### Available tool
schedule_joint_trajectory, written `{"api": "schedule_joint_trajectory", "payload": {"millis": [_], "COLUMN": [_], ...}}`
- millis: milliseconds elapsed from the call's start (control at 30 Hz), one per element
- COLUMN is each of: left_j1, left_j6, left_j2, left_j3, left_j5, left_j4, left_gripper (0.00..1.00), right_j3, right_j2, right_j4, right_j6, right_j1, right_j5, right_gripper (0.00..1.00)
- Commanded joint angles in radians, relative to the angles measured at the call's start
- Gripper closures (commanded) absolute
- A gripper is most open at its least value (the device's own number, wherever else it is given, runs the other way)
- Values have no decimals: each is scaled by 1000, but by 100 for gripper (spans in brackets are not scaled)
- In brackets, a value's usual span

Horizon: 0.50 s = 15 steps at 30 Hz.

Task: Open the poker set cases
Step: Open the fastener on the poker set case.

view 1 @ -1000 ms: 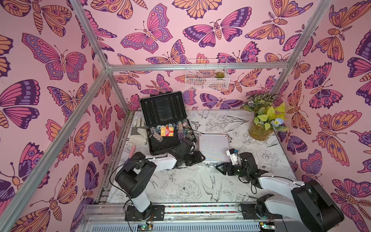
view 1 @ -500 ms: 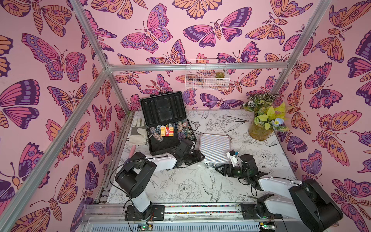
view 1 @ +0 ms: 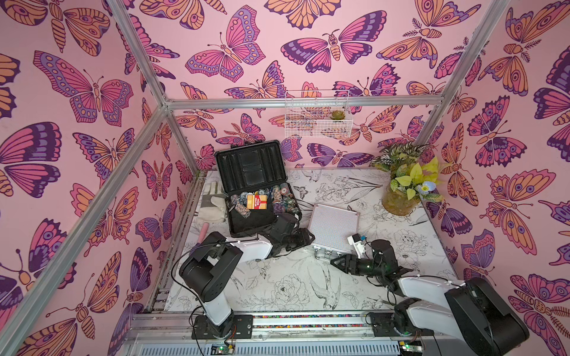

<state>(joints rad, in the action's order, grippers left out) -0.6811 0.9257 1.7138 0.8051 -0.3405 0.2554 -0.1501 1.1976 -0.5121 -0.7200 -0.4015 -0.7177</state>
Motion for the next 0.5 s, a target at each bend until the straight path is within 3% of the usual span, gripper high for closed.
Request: {"api": "schedule_joint_trajectory", "payload": {"millis": [0,467], "left_j1": [-57,-57], "left_j6": [21,20], "left_j2": [39,35], "left_j3": [-6,-16], "left_j5": [-114,-110], "left_j4": [-47,-40], "left_gripper": [42,42], "right_j3": [-42,-34], "right_j2": [-53,-168], "right_j4": [-203,-95], "right_j6": [7,26], "right_j1": [-23,-23], "right_j5": [-121,-76], "right_gripper": [30,27]}}
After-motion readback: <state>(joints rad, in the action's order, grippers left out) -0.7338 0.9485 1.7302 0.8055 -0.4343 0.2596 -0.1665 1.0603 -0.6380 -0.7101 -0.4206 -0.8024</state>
